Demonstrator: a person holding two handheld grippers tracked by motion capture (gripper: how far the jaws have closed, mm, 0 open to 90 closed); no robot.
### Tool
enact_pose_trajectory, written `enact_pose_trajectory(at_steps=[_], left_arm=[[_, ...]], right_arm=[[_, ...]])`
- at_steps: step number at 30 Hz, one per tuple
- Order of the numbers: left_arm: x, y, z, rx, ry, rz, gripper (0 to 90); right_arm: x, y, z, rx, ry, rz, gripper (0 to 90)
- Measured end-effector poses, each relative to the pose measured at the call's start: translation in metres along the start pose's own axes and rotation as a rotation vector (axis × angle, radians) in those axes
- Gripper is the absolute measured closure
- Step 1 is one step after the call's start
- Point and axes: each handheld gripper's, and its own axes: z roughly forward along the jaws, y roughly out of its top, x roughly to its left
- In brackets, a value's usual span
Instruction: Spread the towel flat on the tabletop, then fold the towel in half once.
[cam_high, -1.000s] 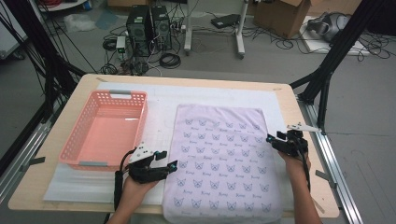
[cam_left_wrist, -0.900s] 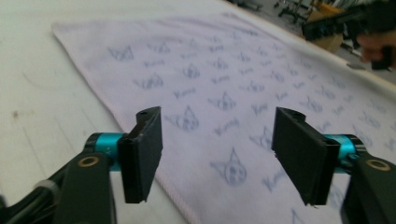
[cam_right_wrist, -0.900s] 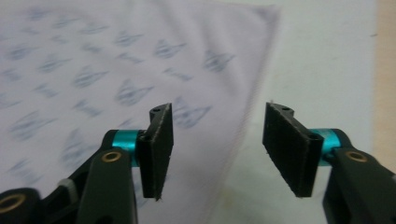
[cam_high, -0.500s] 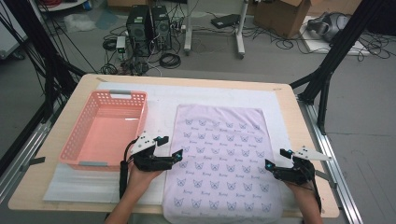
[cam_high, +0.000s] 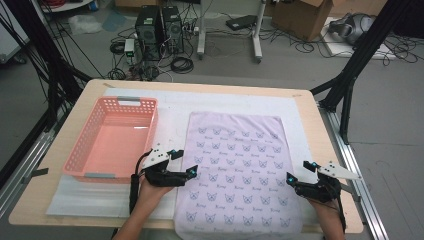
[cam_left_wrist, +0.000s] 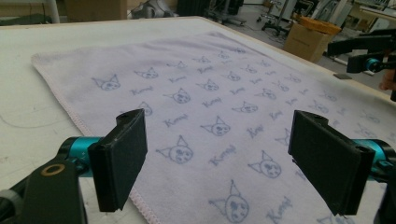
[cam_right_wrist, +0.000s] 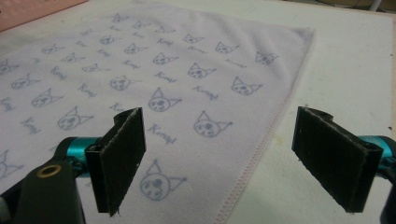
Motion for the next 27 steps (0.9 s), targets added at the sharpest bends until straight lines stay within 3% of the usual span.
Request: enact_pose_trajectory(at_steps=[2, 7, 18, 27], left_arm=[[0.0, -0.001, 0.0, 0.0, 0.013, 0.009, 19.7], [0.002, -0.001, -0.001, 0.019, 0.02, -0.047, 20.1], [0.004, -0.002, -0.001, 0.013, 0.038, -0.071, 20.4], [0.008, 0.0, 0.002, 0.042, 0.049, -0.097, 20.6]], right_arm=[[0.0, -0.001, 0.001, 0.008, 0.006, 0.001, 16.1], [0.003, 0.0, 0.0, 0.012, 0.01, -0.005, 16.1], [0.002, 0.0, 0.003, 0.02, -0.001, 0.001, 16.1], [0.0, 0.0, 0.011, 0.052, 0.005, 0.013, 16.1]])
